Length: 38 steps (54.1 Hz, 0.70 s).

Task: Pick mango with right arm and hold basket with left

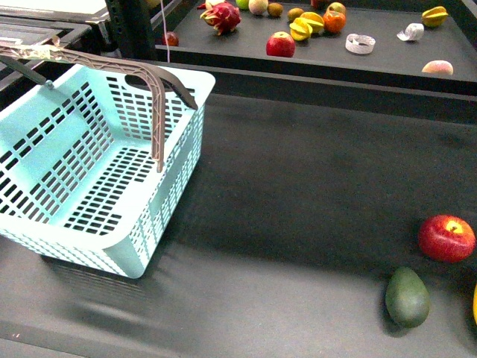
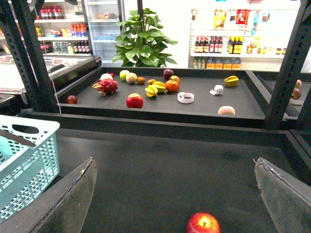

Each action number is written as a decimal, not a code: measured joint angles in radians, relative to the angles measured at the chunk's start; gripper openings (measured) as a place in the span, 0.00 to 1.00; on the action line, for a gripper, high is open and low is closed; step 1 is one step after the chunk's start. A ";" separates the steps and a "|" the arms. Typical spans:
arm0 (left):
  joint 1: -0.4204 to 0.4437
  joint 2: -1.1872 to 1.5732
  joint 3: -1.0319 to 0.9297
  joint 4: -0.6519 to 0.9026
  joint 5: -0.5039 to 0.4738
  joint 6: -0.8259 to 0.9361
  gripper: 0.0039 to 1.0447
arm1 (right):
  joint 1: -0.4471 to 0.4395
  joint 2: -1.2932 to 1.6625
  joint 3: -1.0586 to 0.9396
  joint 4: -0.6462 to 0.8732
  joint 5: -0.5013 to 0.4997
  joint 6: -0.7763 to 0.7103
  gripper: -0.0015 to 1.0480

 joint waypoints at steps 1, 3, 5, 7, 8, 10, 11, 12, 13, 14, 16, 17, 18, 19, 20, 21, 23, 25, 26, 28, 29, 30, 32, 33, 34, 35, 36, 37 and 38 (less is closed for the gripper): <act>0.000 0.000 0.000 0.000 0.000 0.000 0.95 | 0.000 0.000 0.000 0.000 0.000 0.000 0.92; 0.000 0.000 0.000 0.000 0.000 0.000 0.95 | 0.000 0.000 0.000 0.000 0.000 0.000 0.92; 0.000 0.000 0.000 0.000 0.000 0.000 0.95 | 0.000 0.000 0.000 0.000 0.000 0.000 0.92; 0.000 0.000 0.000 0.000 0.000 0.000 0.95 | 0.000 0.000 0.000 0.000 0.000 0.000 0.92; 0.000 0.000 0.000 0.000 0.000 0.000 0.95 | 0.000 0.000 0.000 0.000 0.000 0.000 0.92; 0.000 0.000 0.000 0.000 0.000 0.000 0.95 | 0.000 0.000 0.000 0.000 0.000 0.000 0.92; 0.000 0.000 0.000 0.000 0.000 0.000 0.95 | 0.000 0.000 0.000 0.000 0.000 0.000 0.92; 0.000 0.000 0.000 0.000 0.000 0.000 0.95 | 0.000 0.000 0.000 0.000 0.000 0.000 0.92; 0.000 0.000 0.000 0.000 0.000 0.000 0.95 | 0.000 0.000 0.000 0.000 0.000 0.000 0.92; 0.000 0.000 0.000 0.000 0.000 0.000 0.95 | 0.000 0.000 0.000 0.000 0.000 0.000 0.92; 0.000 0.000 0.000 0.000 0.000 0.000 0.95 | 0.000 0.000 0.000 0.000 0.000 0.000 0.92; 0.000 0.000 0.000 0.000 0.000 0.000 0.95 | 0.000 0.000 0.000 0.000 0.000 0.000 0.92; 0.000 0.000 0.000 0.000 0.000 0.000 0.95 | 0.000 0.000 0.000 0.000 0.000 0.000 0.92; 0.000 0.000 0.000 0.000 0.000 0.000 0.95 | 0.000 0.000 0.000 0.000 0.000 0.000 0.92; -0.006 0.002 -0.001 0.005 -0.019 0.003 0.95 | 0.000 0.000 0.000 0.000 0.000 0.000 0.92; -0.027 0.012 -0.005 0.034 -0.088 0.013 0.95 | 0.000 0.000 0.000 0.000 0.000 0.000 0.92; -0.087 0.051 -0.016 0.145 -0.269 0.040 0.95 | 0.000 0.000 0.000 0.000 0.000 0.000 0.92; -0.138 0.090 -0.016 0.243 -0.420 0.047 0.95 | 0.000 0.000 0.000 0.000 0.002 0.000 0.92; -0.152 0.108 -0.016 0.273 -0.470 0.048 0.95 | 0.000 0.000 0.000 0.000 0.002 0.000 0.92; -0.159 0.153 -0.015 0.314 -0.549 0.043 0.95 | 0.000 0.000 0.000 0.000 0.001 0.000 0.92; -0.158 0.165 -0.015 0.322 -0.563 0.041 0.95 | 0.000 0.000 0.000 0.000 0.001 0.000 0.92; -0.155 0.192 -0.013 0.336 -0.577 0.032 0.95 | 0.000 0.000 0.000 0.000 0.000 0.000 0.92; -0.139 0.252 -0.009 0.369 -0.570 0.018 0.95 | 0.000 0.000 0.000 0.000 0.002 0.000 0.92; -0.130 0.286 -0.006 0.389 -0.561 0.008 0.95 | 0.000 0.000 0.000 0.000 0.001 0.000 0.92; -0.121 0.322 -0.003 0.413 -0.549 -0.001 0.95 | 0.000 0.000 0.000 0.000 0.000 0.000 0.92; -0.114 0.360 -0.002 0.438 -0.542 -0.013 0.95 | 0.000 0.000 0.000 0.000 -0.001 0.000 0.92; -0.109 0.403 -0.002 0.468 -0.533 -0.021 0.95 | 0.000 0.000 0.000 0.000 0.000 0.000 0.92; -0.104 0.445 -0.001 0.497 -0.523 -0.031 0.95 | 0.000 0.000 0.000 0.000 0.000 0.000 0.92; -0.100 0.489 0.000 0.528 -0.518 -0.044 0.95 | 0.000 0.000 0.000 0.000 0.000 0.000 0.92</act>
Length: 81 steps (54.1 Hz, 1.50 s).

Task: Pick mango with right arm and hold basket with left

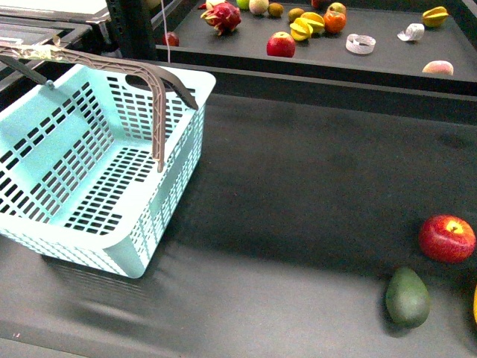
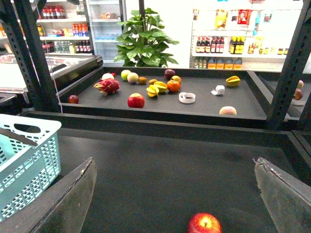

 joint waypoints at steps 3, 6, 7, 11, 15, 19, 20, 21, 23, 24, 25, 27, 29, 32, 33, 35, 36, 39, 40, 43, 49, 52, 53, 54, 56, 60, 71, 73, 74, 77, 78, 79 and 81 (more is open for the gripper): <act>0.005 0.137 0.002 0.098 0.015 -0.037 0.95 | 0.000 0.000 0.000 0.000 0.000 0.000 0.92; 0.007 0.275 0.016 0.181 0.025 -0.070 0.95 | 0.000 0.000 0.000 0.000 0.000 0.000 0.92; 0.007 0.319 0.024 0.206 0.025 -0.087 0.95 | 0.000 0.000 0.000 0.000 0.000 0.000 0.92; 0.004 0.483 0.074 0.279 0.051 -0.140 0.95 | 0.000 0.000 0.000 0.000 0.000 0.000 0.92; 0.002 0.623 0.134 0.315 0.081 -0.195 0.95 | 0.000 0.000 0.000 0.000 0.000 0.000 0.92; -0.001 0.745 0.192 0.345 0.093 -0.246 0.95 | 0.000 0.000 0.000 0.000 0.000 0.000 0.92; -0.001 0.774 0.207 0.350 0.099 -0.258 0.95 | 0.000 0.000 0.000 0.000 0.000 0.000 0.92; -0.002 0.800 0.222 0.353 0.100 -0.269 0.95 | 0.000 0.000 0.000 0.000 0.000 0.000 0.92; -0.004 0.837 0.245 0.355 0.103 -0.290 0.95 | 0.000 0.000 0.000 0.000 0.000 0.000 0.92; -0.006 0.861 0.260 0.357 0.106 -0.303 0.95 | 0.000 0.000 0.000 0.000 0.000 0.000 0.92; -0.008 0.884 0.275 0.359 0.112 -0.317 0.95 | 0.000 0.000 0.000 0.000 0.000 0.000 0.92; -0.009 0.925 0.305 0.359 0.130 -0.346 0.95 | 0.000 0.000 0.000 0.000 0.000 0.000 0.92; -0.010 0.964 0.336 0.357 0.139 -0.378 0.95 | 0.000 0.000 0.000 0.000 0.000 0.000 0.92; -0.015 1.020 0.384 0.354 0.152 -0.420 0.95 | 0.000 0.000 0.000 0.000 0.000 0.000 0.92; -0.017 1.038 0.401 0.351 0.157 -0.432 0.95 | 0.000 0.000 0.000 0.000 0.000 0.000 0.92; -0.020 1.085 0.443 0.337 0.181 -0.459 0.95 | 0.000 0.000 0.000 0.000 0.000 0.000 0.92; -0.024 1.112 0.468 0.323 0.193 -0.470 0.95 | 0.000 0.000 0.000 0.000 0.000 0.000 0.92; -0.029 1.167 0.517 0.304 0.219 -0.485 0.95 | 0.000 0.000 0.000 0.000 0.000 0.000 0.92; -0.030 1.184 0.532 0.298 0.226 -0.496 0.95 | 0.000 0.000 0.000 0.000 0.000 0.000 0.92; -0.033 1.231 0.577 0.281 0.235 -0.519 0.95 | 0.000 0.000 0.000 0.000 0.000 0.000 0.92; -0.029 1.300 0.655 0.259 0.251 -0.579 0.95 | 0.000 0.000 0.000 0.000 0.000 0.000 0.92; -0.025 1.330 0.695 0.251 0.259 -0.606 0.95 | 0.000 0.000 0.000 0.000 0.000 0.000 0.92; -0.024 1.339 0.708 0.247 0.260 -0.614 0.95 | 0.000 0.000 0.000 0.000 0.000 0.000 0.92; -0.024 1.348 0.721 0.245 0.261 -0.620 0.95 | 0.000 0.000 0.000 0.000 0.000 0.000 0.92; -0.023 1.367 0.745 0.238 0.262 -0.631 0.95 | 0.000 0.000 0.000 0.000 0.000 0.000 0.92; -0.024 1.401 0.789 0.218 0.272 -0.648 0.95 | 0.000 0.000 0.000 0.000 0.000 0.000 0.92; -0.032 1.492 0.908 0.167 0.286 -0.707 0.95 | 0.000 0.000 0.000 0.000 0.000 0.000 0.92; -0.033 1.506 0.932 0.156 0.286 -0.716 0.95 | 0.000 0.000 0.000 0.000 0.000 0.000 0.92; -0.033 1.513 0.943 0.151 0.286 -0.720 0.95 | 0.000 0.000 0.000 0.000 0.000 0.000 0.92; -0.033 1.539 0.982 0.135 0.286 -0.731 0.95 | 0.000 0.000 0.000 0.000 0.000 0.000 0.92; -0.033 1.546 0.993 0.132 0.286 -0.734 0.95 | 0.000 0.000 0.000 0.000 0.000 0.000 0.92; -0.033 1.550 0.996 0.132 0.286 -0.735 0.95 | 0.000 0.000 0.000 0.000 0.000 0.000 0.92; -0.033 1.563 1.020 0.122 0.287 -0.740 0.95 | 0.000 0.000 0.000 0.000 0.000 0.000 0.92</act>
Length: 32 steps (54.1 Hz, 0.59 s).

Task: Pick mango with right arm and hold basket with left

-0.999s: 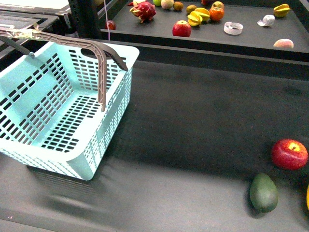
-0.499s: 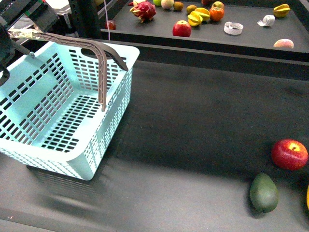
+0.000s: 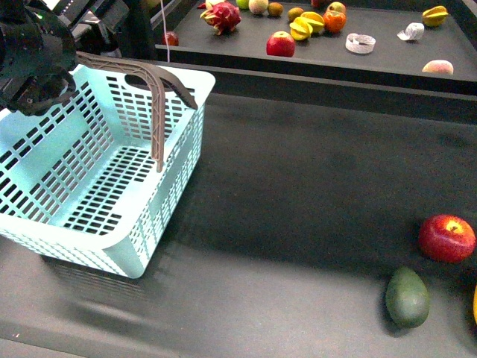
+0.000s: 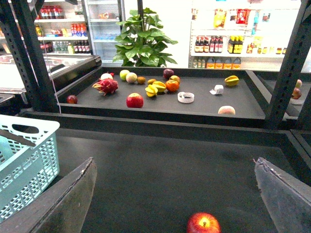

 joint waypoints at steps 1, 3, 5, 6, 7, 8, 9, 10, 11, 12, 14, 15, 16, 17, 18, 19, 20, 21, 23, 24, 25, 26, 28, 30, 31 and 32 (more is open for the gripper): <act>0.000 0.008 0.010 -0.005 0.000 -0.003 0.95 | 0.000 0.000 0.000 0.000 0.000 0.000 0.92; -0.001 0.022 0.030 -0.014 0.000 -0.008 0.95 | 0.000 0.000 0.000 0.000 0.000 0.000 0.92; -0.002 0.033 0.045 -0.019 0.000 -0.013 0.95 | 0.000 0.000 0.000 0.000 0.000 0.000 0.92; -0.003 0.042 0.055 -0.024 0.000 -0.017 0.95 | 0.000 0.000 0.000 0.000 0.000 0.000 0.92; -0.004 0.048 0.065 -0.028 0.000 -0.021 0.95 | 0.000 0.000 0.000 0.000 0.000 0.000 0.92; -0.006 0.057 0.074 -0.031 0.000 -0.022 0.95 | 0.000 0.000 0.000 0.000 0.000 0.000 0.92; -0.007 0.063 0.082 -0.033 0.000 -0.023 0.95 | 0.000 0.000 0.000 0.000 0.000 0.000 0.92; -0.009 0.071 0.090 -0.034 0.000 -0.023 0.95 | 0.000 0.000 0.000 0.000 0.000 0.000 0.92; -0.010 0.077 0.098 -0.037 0.001 -0.023 0.95 | 0.000 0.000 0.000 0.000 0.000 0.000 0.92; -0.011 0.081 0.102 -0.038 0.002 -0.023 0.95 | 0.000 0.000 0.000 0.000 0.000 0.000 0.92; -0.016 0.093 0.118 -0.040 0.006 -0.024 0.95 | 0.000 0.000 0.000 0.000 0.000 0.000 0.92; -0.017 0.101 0.126 -0.041 0.008 -0.024 0.95 | 0.000 0.000 0.000 0.000 0.000 0.000 0.92; -0.018 0.107 0.132 -0.042 0.010 -0.024 0.95 | 0.000 0.000 0.000 0.000 0.000 0.000 0.92; -0.020 0.111 0.139 -0.043 0.011 -0.024 0.95 | 0.000 0.000 0.000 0.000 0.000 0.000 0.92; -0.021 0.116 0.145 -0.045 0.011 -0.025 0.95 | 0.000 0.000 0.000 0.000 0.000 0.000 0.92; -0.023 0.121 0.149 -0.046 0.014 -0.026 0.95 | 0.000 0.000 0.000 0.000 0.000 0.000 0.92; -0.023 0.124 0.154 -0.047 0.015 -0.026 0.95 | 0.000 0.000 0.000 0.000 0.000 0.000 0.92; -0.024 0.127 0.159 -0.050 0.015 -0.026 0.95 | 0.000 0.000 0.000 0.000 0.000 0.000 0.92; -0.024 0.131 0.164 -0.054 0.014 -0.026 0.94 | 0.000 0.000 0.000 0.000 0.000 0.000 0.92; -0.024 0.134 0.169 -0.057 0.015 -0.026 0.91 | 0.000 0.000 0.000 0.000 0.000 0.000 0.92; -0.024 0.135 0.172 -0.060 0.015 -0.027 0.87 | 0.000 0.000 0.000 0.000 0.000 0.000 0.92; -0.024 0.137 0.177 -0.061 0.016 -0.027 0.84 | 0.000 0.000 0.000 0.000 0.000 0.000 0.92; -0.023 0.141 0.183 -0.065 0.022 -0.027 0.77 | 0.000 0.000 0.000 0.000 0.000 0.000 0.92; -0.023 0.144 0.188 -0.070 0.026 -0.027 0.70 | 0.000 0.000 0.000 0.000 0.000 0.000 0.92; -0.023 0.145 0.190 -0.072 0.027 -0.027 0.68 | 0.000 0.000 0.000 0.000 0.000 0.000 0.92; -0.022 0.147 0.192 -0.076 0.027 -0.028 0.65 | 0.000 0.000 0.000 0.000 0.000 0.000 0.92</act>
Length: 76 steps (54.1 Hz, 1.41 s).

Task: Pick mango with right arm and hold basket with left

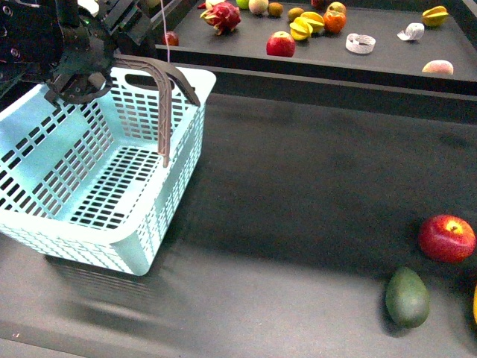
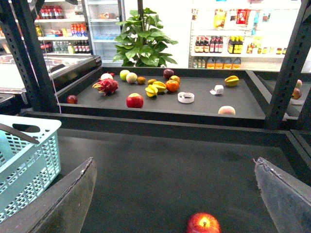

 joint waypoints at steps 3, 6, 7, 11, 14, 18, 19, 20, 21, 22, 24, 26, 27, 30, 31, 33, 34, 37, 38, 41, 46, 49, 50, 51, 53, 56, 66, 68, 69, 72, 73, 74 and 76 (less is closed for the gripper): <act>0.002 0.007 0.001 -0.007 0.003 -0.002 0.55 | 0.000 0.000 0.000 0.000 0.000 0.000 0.92; 0.003 0.011 0.001 -0.008 0.013 -0.020 0.45 | 0.000 0.000 0.000 0.000 0.000 0.000 0.92; 0.003 0.011 0.001 -0.009 0.014 -0.037 0.42 | 0.000 0.000 0.000 0.000 0.000 0.000 0.92; 0.003 0.011 0.001 -0.009 0.032 -0.060 0.30 | 0.000 0.000 0.000 0.000 0.000 0.000 0.92; 0.003 0.007 -0.002 -0.007 0.045 -0.076 0.23 | 0.000 0.000 0.000 0.000 0.000 0.000 0.92; 0.001 -0.003 -0.019 0.003 0.062 -0.092 0.15 | 0.000 0.000 0.000 0.000 0.000 0.000 0.92; 0.000 -0.008 -0.026 0.006 0.067 -0.093 0.12 | 0.000 0.000 0.000 0.000 0.000 0.000 0.92; -0.001 -0.012 -0.034 0.008 0.068 -0.093 0.10 | 0.000 0.000 0.000 0.000 0.000 0.000 0.92; -0.002 -0.018 -0.045 0.010 0.070 -0.077 0.08 | 0.000 0.000 0.000 0.000 0.000 0.000 0.92; -0.003 -0.021 -0.055 0.014 0.074 -0.050 0.07 | 0.000 0.000 0.000 0.000 0.000 0.000 0.92; -0.003 -0.032 -0.077 0.024 0.068 -0.027 0.07 | 0.000 0.000 0.000 0.000 0.000 0.000 0.92; -0.003 -0.049 -0.100 0.036 0.066 -0.020 0.07 | 0.000 0.000 0.000 0.000 0.000 0.000 0.92; -0.003 -0.059 -0.115 0.042 0.068 -0.018 0.07 | 0.000 0.000 0.000 0.000 0.000 0.000 0.92; -0.005 -0.089 -0.154 0.060 0.075 -0.014 0.07 | 0.000 0.000 0.000 0.000 0.000 0.000 0.92; -0.006 -0.102 -0.171 0.066 0.079 -0.009 0.07 | 0.000 0.000 0.000 0.000 0.000 0.000 0.92; -0.009 -0.139 -0.217 0.086 0.093 0.025 0.07 | 0.000 0.000 0.000 0.000 0.000 0.000 0.92; -0.012 -0.156 -0.237 0.093 0.096 0.041 0.07 | 0.000 0.000 0.000 0.000 0.000 0.000 0.92; -0.020 -0.204 -0.286 0.109 0.106 0.076 0.07 | 0.000 0.000 0.000 0.000 0.000 0.000 0.92; -0.025 -0.224 -0.307 0.118 0.108 0.095 0.07 | 0.000 0.000 0.000 0.000 0.000 0.000 0.92; -0.039 -0.279 -0.358 0.131 0.113 0.144 0.07 | 0.000 0.000 0.000 0.000 0.000 0.000 0.92; -0.069 -0.376 -0.442 0.151 0.139 0.254 0.07 | 0.000 0.000 0.000 0.000 0.000 0.000 0.92; -0.088 -0.427 -0.486 0.169 0.158 0.304 0.07 | 0.000 0.000 0.000 0.000 0.000 0.000 0.92; -0.093 -0.438 -0.495 0.171 0.162 0.322 0.07 | 0.000 0.000 0.000 0.000 0.000 0.000 0.92; -0.101 -0.457 -0.510 0.174 0.169 0.342 0.07 | 0.000 0.000 0.000 0.000 0.000 0.000 0.92; -0.114 -0.484 -0.533 0.180 0.183 0.368 0.07 | 0.000 0.000 0.000 0.000 0.000 0.000 0.92; -0.141 -0.537 -0.576 0.189 0.211 0.425 0.07 | 0.000 0.000 0.000 0.000 0.000 0.000 0.92; -0.214 -0.658 -0.669 0.190 0.251 0.535 0.07 | 0.000 0.000 0.000 0.000 0.000 0.000 0.92; -0.231 -0.670 -0.682 0.199 0.253 0.542 0.07 | 0.000 0.000 0.000 0.000 0.000 0.000 0.92; -0.241 -0.674 -0.687 0.204 0.253 0.547 0.07 | 0.000 0.000 0.000 0.000 0.000 0.000 0.92; -0.270 -0.680 -0.699 0.212 0.250 0.568 0.07 | 0.000 0.000 0.000 0.000 0.000 0.000 0.92; -0.276 -0.680 -0.701 0.213 0.248 0.573 0.07 | 0.000 0.000 0.000 0.000 0.000 0.000 0.92; -0.287 -0.680 -0.704 0.217 0.248 0.579 0.07 | 0.000 0.000 0.000 0.000 0.000 0.000 0.92; -0.304 -0.679 -0.708 0.224 0.243 0.586 0.07 | 0.000 0.000 0.000 0.000 0.000 0.000 0.92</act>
